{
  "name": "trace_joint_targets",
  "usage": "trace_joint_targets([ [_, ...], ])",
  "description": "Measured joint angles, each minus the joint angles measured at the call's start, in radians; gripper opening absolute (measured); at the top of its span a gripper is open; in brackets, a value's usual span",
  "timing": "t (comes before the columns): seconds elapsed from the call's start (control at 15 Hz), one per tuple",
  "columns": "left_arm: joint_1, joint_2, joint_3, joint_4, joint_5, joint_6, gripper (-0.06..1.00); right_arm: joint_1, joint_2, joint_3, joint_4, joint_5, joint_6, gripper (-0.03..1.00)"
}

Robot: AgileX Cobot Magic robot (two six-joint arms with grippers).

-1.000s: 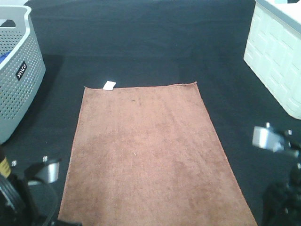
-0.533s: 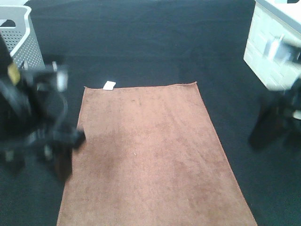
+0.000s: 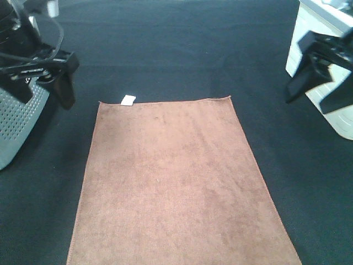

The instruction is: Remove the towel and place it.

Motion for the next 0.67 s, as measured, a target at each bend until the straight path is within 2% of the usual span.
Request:
trace_joint_targets([
  [0.13,0.026,0.077,-0.06,0.001,-0.029,0.009,0.72,0.0,0.153,-0.113,0.007,-0.007,-0.038,0.68],
  [0.27,0.061,0.211,-0.176,0.003,-0.027,0.024,0.72,0.0,0.302,-0.253,0.014,-0.009,-0.074,0.68],
  [0.67,0.113,0.596,-0.593,-0.032,0.092,0.077,0.72,0.0,0.656,-0.607,0.04,-0.01,-0.151,0.68],
])
